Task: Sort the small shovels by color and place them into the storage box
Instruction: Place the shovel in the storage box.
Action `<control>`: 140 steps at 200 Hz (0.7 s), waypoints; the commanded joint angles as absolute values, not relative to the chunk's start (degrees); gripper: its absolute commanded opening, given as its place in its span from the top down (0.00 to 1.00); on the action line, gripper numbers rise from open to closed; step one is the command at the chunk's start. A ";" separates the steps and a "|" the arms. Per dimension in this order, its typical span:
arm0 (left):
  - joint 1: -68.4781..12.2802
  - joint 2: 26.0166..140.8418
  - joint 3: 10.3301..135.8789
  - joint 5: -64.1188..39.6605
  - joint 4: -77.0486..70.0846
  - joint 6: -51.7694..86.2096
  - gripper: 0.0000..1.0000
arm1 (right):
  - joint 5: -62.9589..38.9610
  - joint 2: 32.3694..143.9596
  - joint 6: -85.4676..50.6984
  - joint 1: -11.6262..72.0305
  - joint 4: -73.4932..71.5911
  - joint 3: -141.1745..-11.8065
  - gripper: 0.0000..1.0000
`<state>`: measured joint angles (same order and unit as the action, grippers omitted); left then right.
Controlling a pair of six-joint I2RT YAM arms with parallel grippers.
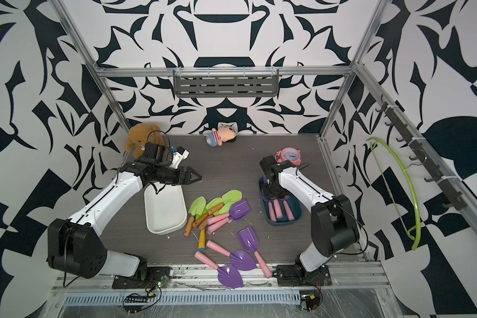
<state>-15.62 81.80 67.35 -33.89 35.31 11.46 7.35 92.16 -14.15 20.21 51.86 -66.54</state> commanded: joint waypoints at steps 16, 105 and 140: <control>-15.03 81.22 65.88 -34.94 34.63 9.69 0.19 | 6.33 94.27 -14.48 18.85 50.71 -65.35 0.91; -15.61 81.12 64.52 -38.79 38.70 -8.24 0.24 | 7.38 97.72 -13.70 17.84 48.16 -64.78 0.75; -21.23 81.82 66.28 -39.38 47.97 -23.83 0.25 | 7.47 96.06 -13.71 17.84 48.41 -64.69 0.64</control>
<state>-17.32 81.80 65.28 -37.34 39.48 -9.96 6.83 98.32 -13.74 18.06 47.90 -64.40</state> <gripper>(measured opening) 0.753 0.338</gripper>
